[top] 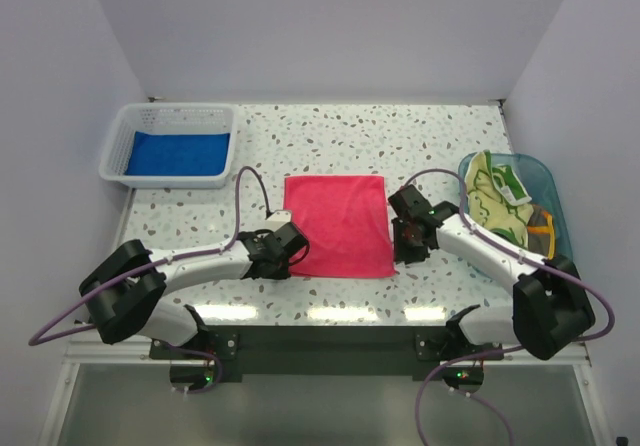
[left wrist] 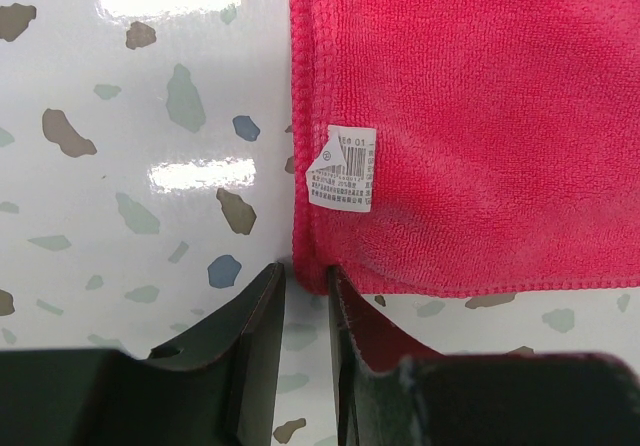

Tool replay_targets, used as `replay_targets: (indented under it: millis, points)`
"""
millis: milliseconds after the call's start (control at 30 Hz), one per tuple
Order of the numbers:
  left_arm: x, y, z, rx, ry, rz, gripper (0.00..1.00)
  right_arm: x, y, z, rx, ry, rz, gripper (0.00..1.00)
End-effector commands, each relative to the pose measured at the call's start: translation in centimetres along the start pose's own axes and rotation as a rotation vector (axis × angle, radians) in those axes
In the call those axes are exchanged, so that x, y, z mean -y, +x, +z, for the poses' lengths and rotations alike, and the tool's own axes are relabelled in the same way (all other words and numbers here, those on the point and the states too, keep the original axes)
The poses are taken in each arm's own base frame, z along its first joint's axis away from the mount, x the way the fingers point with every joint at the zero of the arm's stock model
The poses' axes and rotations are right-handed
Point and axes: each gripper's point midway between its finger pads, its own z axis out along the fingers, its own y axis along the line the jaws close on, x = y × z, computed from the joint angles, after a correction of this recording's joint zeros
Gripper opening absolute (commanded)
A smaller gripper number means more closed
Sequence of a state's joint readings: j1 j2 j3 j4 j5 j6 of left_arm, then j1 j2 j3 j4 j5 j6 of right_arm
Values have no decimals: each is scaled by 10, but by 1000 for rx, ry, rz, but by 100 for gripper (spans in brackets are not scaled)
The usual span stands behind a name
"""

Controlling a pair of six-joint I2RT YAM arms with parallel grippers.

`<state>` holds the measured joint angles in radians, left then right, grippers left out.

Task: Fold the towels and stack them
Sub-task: Fold the towel

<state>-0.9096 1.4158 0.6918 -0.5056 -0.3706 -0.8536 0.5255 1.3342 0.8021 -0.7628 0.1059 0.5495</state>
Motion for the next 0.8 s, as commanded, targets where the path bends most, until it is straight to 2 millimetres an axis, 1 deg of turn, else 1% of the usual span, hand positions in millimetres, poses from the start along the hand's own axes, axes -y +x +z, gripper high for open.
replay_targets:
  millis: [0,33,100,133,267,300,333,367,400,467,500,567,633,667,700,733,767]
  points:
    - [-18,17,6,-51,-57,13,29,-5,-6,-10,47,-35,4,27]
    - [-17,17,5,-52,-55,13,29,-10,-10,-9,61,-59,7,18]
    - [-17,16,5,-50,-53,12,29,-17,-5,-4,41,-103,18,12]
    - [-16,16,5,-51,-52,13,29,-23,-8,-2,53,-127,20,9]
    - [-18,17,4,-55,-57,17,29,-29,-6,11,46,-151,42,3]
    - [-18,18,4,-55,-58,18,29,-31,-1,15,27,-166,42,2]
    - [-19,18,4,-58,-63,17,28,-35,-4,16,36,-183,44,1]
    - [-20,19,4,-58,-66,15,29,-35,-2,19,30,-186,42,1]
    - [-21,20,3,-59,-67,14,29,-35,3,24,8,-187,44,1]
    - [-25,25,3,-72,-72,8,29,-35,7,31,-3,-184,43,1]
    - [-26,28,3,-80,-75,4,29,-31,14,36,-28,-167,45,1]
    - [-31,38,3,-107,-78,-6,29,-23,21,39,-51,-129,42,1]
    - [-32,44,1,-127,-72,-18,29,-12,28,36,-74,-82,30,1]
    - [-34,46,-1,-130,-69,-22,29,-9,27,34,-64,-68,26,1]
    - [-32,45,-3,-128,-59,-24,31,-9,23,28,-51,-71,7,1]
    - [-32,43,-6,-125,-52,-24,34,-9,18,20,-28,-78,-1,5]
    - [-25,33,-12,-100,-25,-32,39,-10,13,14,-12,-82,-8,8]
